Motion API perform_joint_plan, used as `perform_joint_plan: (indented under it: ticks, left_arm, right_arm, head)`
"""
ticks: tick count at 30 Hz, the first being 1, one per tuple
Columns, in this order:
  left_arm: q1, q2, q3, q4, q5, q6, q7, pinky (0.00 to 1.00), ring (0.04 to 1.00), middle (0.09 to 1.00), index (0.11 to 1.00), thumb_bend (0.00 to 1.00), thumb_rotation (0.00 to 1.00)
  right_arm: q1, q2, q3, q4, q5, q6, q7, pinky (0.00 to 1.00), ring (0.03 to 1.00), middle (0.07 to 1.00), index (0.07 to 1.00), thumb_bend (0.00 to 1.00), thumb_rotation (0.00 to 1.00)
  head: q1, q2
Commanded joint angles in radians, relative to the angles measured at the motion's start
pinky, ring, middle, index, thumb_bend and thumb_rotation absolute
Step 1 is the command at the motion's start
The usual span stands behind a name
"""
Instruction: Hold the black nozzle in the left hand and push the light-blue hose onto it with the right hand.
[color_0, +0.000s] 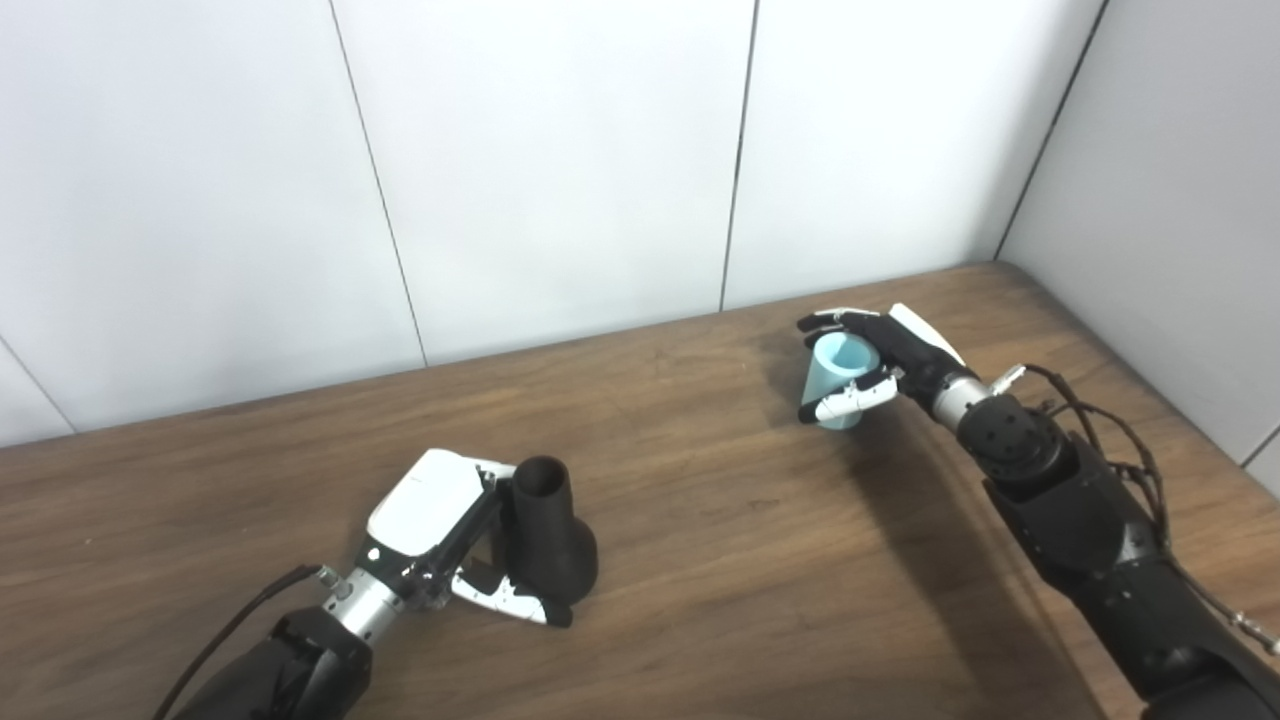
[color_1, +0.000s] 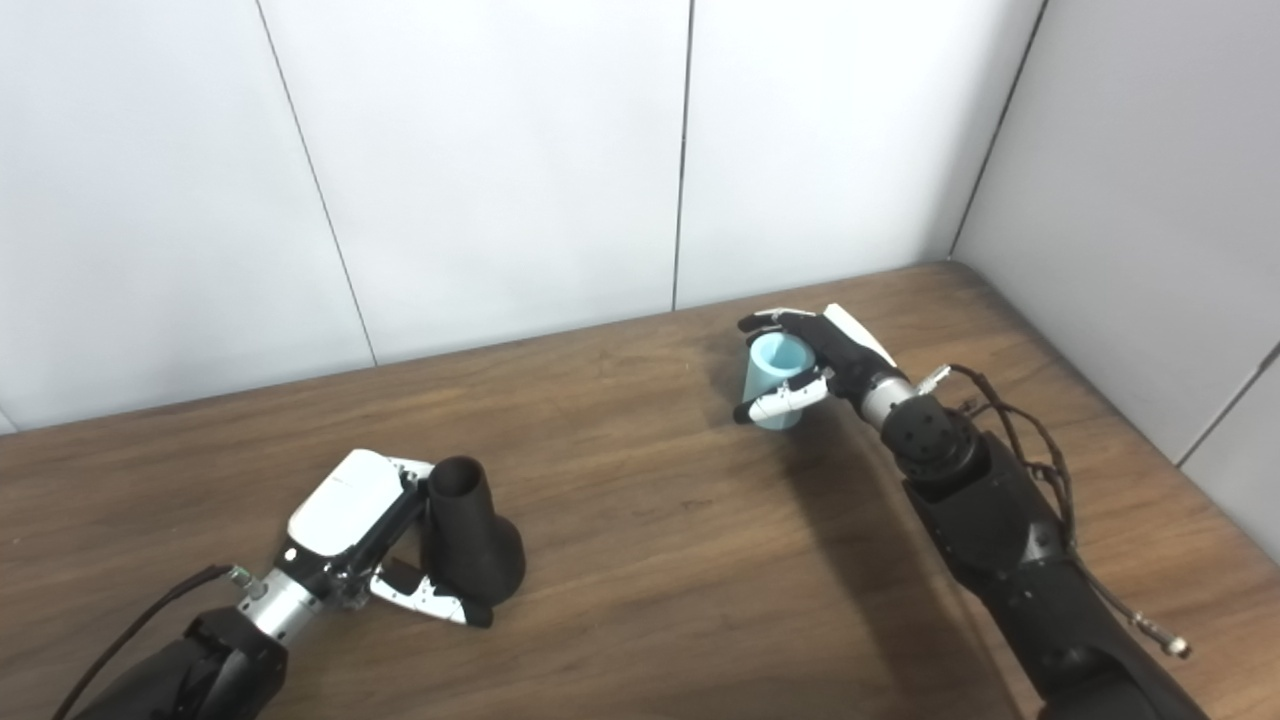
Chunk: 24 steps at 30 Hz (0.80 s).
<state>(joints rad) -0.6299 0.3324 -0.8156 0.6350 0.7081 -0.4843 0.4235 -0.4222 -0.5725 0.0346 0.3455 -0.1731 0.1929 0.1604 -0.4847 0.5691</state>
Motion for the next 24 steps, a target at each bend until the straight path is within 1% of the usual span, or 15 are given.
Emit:
perform_joint_plan:
  ticks: [1,6,9,10,11,12,14,15,17,19,20,22,24]
  left_arm:
    - [0.139,0.051,-0.047,0.073,0.04,0.015,-0.071,0.32,0.394,0.415,0.512,0.52,0.0]
    - [0.139,0.057,-0.05,0.066,0.034,0.015,-0.072,0.33,0.406,0.428,0.514,0.52,0.0]
    - [0.141,0.057,-0.043,0.061,0.035,0.015,-0.084,0.32,0.397,0.416,0.514,0.52,0.0]
    - [0.141,0.058,-0.043,0.06,0.035,0.015,-0.08,0.32,0.395,0.414,0.515,0.52,0.0]
    - [0.142,0.058,-0.04,0.06,0.034,0.015,-0.079,0.31,0.385,0.406,0.513,0.52,0.0]
    - [0.143,0.058,-0.038,0.06,0.033,0.015,-0.079,0.31,0.383,0.405,0.513,0.52,0.0]
    - [0.144,0.057,-0.036,0.061,0.032,0.015,-0.08,0.31,0.384,0.407,0.513,0.52,0.0]
    - [0.144,0.057,-0.033,0.063,0.033,0.015,-0.083,0.32,0.392,0.413,0.515,0.52,0.0]
    - [0.142,0.058,-0.039,0.065,0.035,0.015,-0.078,0.34,0.405,0.428,0.515,0.52,0.0]
    - [0.14,0.059,-0.048,0.067,0.033,0.015,-0.072,0.34,0.407,0.429,0.515,0.52,0.0]
    - [0.14,0.059,-0.05,0.067,0.031,0.015,-0.071,0.34,0.404,0.423,0.516,0.52,0.0]
    - [0.142,0.057,-0.044,0.068,0.03,0.015,-0.08,0.33,0.402,0.42,0.516,0.52,0.0]
    - [0.144,0.056,-0.04,0.069,0.031,0.015,-0.082,0.32,0.4,0.417,0.517,0.52,0.0]
  right_arm:
    - [0.015,-0.033,0.007,0.012,-0.019,0.028,0.029,0.63,0.696,0.768,0.798,0.82,0.0]
    - [0.019,-0.021,-0.002,0.023,-0.018,0.007,0.005,0.6,0.659,0.741,0.794,0.8,0.0]
    - [0.023,-0.013,-0.004,0.02,-0.036,-0.001,-0.028,0.57,0.616,0.69,0.755,0.78,0.0]
    - [0.023,-0.009,-0.005,0.023,-0.047,-0.016,-0.051,0.56,0.613,0.685,0.751,0.78,0.0]
    - [0.022,-0.007,-0.005,0.033,-0.057,-0.04,-0.073,0.51,0.559,0.563,0.608,0.63,0.0]
    - [0.021,-0.006,-0.004,0.041,-0.064,-0.059,-0.088,0.48,0.524,0.524,0.552,0.58,0.0]
    - [0.018,-0.003,-0.008,0.055,-0.069,-0.085,-0.106,0.44,0.483,0.49,0.503,0.54,0.0]
    - [0.016,-0.003,-0.009,0.066,-0.072,-0.097,-0.113,0.41,0.46,0.487,0.49,0.53,0.0]
    - [0.013,-0.002,-0.01,0.079,-0.078,-0.112,-0.128,0.4,0.444,0.478,0.486,0.53,0.0]
    - [0.015,0.002,-0.016,0.086,-0.075,-0.13,-0.144,0.4,0.443,0.475,0.487,0.53,0.0]
    - [0.015,0.005,-0.019,0.095,-0.071,-0.151,-0.154,0.4,0.445,0.48,0.49,0.53,0.0]
    - [0.015,0.011,-0.025,0.108,-0.066,-0.18,-0.17,0.4,0.446,0.485,0.49,0.52,0.0]
    - [0.016,0.016,-0.028,0.112,-0.074,-0.193,-0.188,0.4,0.449,0.487,0.488,0.52,0.0]
  head:
    - [-0.001,0.001]
    - [0.001,0.004]
    - [0.001,0.005]
    - [0.001,0.005]
    - [0.002,0.007]
    - [0.001,0.008]
    - [0.001,0.008]
    - [0.001,0.008]
    - [0.0,0.008]
    - [0.0,0.01]
    - [0.0,0.01]
    - [0.003,0.011]
    - [0.003,0.011]
